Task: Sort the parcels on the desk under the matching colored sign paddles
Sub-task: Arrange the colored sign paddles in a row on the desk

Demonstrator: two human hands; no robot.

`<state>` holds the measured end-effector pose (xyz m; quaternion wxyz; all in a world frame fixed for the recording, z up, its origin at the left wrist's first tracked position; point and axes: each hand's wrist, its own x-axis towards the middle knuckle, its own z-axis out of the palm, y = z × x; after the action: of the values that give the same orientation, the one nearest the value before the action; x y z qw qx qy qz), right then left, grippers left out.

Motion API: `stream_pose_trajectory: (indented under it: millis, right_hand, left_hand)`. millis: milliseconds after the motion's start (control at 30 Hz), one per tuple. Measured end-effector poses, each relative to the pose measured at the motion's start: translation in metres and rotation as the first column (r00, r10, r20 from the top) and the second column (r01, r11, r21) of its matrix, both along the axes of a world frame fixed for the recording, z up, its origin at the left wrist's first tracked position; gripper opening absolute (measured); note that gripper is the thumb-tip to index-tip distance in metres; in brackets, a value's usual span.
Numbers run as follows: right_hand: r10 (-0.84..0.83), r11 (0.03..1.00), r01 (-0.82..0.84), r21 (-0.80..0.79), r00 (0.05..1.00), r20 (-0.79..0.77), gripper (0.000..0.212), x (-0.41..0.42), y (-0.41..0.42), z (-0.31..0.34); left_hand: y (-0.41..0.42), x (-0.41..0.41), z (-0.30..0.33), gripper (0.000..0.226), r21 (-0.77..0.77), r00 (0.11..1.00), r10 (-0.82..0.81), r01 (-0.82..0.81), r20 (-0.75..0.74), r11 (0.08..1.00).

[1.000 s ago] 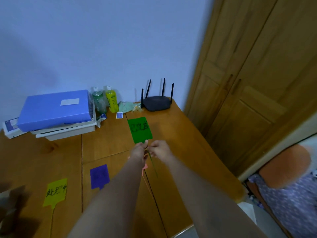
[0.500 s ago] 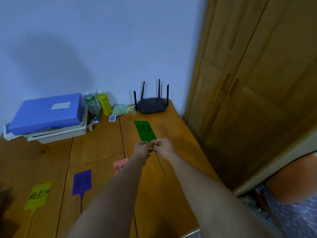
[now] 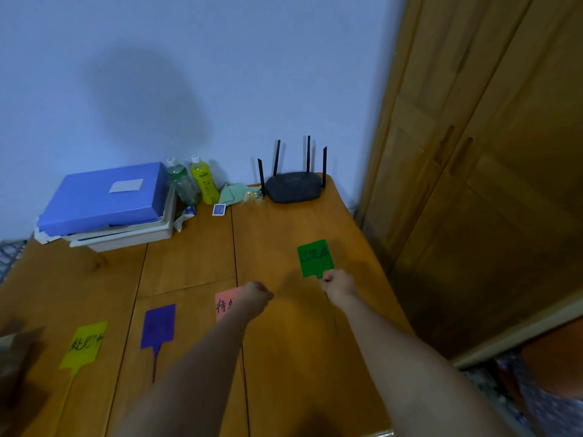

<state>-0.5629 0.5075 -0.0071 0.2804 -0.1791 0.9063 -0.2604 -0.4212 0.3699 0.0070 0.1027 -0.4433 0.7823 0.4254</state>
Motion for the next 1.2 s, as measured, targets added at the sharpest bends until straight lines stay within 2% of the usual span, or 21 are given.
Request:
stream_pose_trajectory:
  millis: [100,167,233,433,567,967,1033,1200]
  right_hand:
    - [0.046,0.998,-0.046,0.048,0.999,0.006,0.024,0.0,-0.003,-0.014]
    - [0.036,0.998,-0.037,0.058,0.999,0.024,0.034,0.0,-0.005,-0.023]
    - [0.016,0.998,-0.019,0.066,0.999,0.04,0.042,0.0,-0.007,-0.03]
    - [0.017,0.991,-0.027,0.129,0.997,0.081,0.041,-0.003,-0.008,-0.051]
    - [0.023,0.987,-0.038,0.154,0.995,0.095,0.016,-0.002,-0.011,-0.055]
    - [0.043,0.987,-0.061,0.149,0.991,0.124,0.019,-0.001,-0.035,-0.062]
    - [0.041,0.987,-0.058,0.153,0.993,0.115,0.024,0.0,-0.039,-0.065]
    - [0.092,0.961,-0.116,0.25,0.99,0.105,0.026,0.006,-0.038,-0.064]
  left_hand:
    - [-0.009,0.01,-0.003,0.031,-0.247,0.955,-0.187,0.244,0.231,0.938]
    - [-0.013,0.014,-0.007,0.03,-0.307,0.896,-0.265,0.38,0.355,0.873]
    - [-0.016,0.015,-0.011,0.028,-0.31,0.866,-0.286,0.428,0.411,0.849]
    - [-0.019,0.021,-0.024,0.028,-0.278,0.861,-0.279,0.418,0.424,0.865]
    - [-0.021,0.027,-0.031,0.026,-0.275,0.865,-0.266,0.404,0.425,0.872]
    - [-0.027,0.044,-0.042,0.026,-0.241,0.882,-0.228,0.347,0.412,0.906]
    - [-0.027,0.046,-0.044,0.026,-0.245,0.88,-0.222,0.345,0.421,0.906]
    - [-0.03,0.052,-0.044,0.029,-0.247,0.876,-0.226,0.353,0.427,0.903]
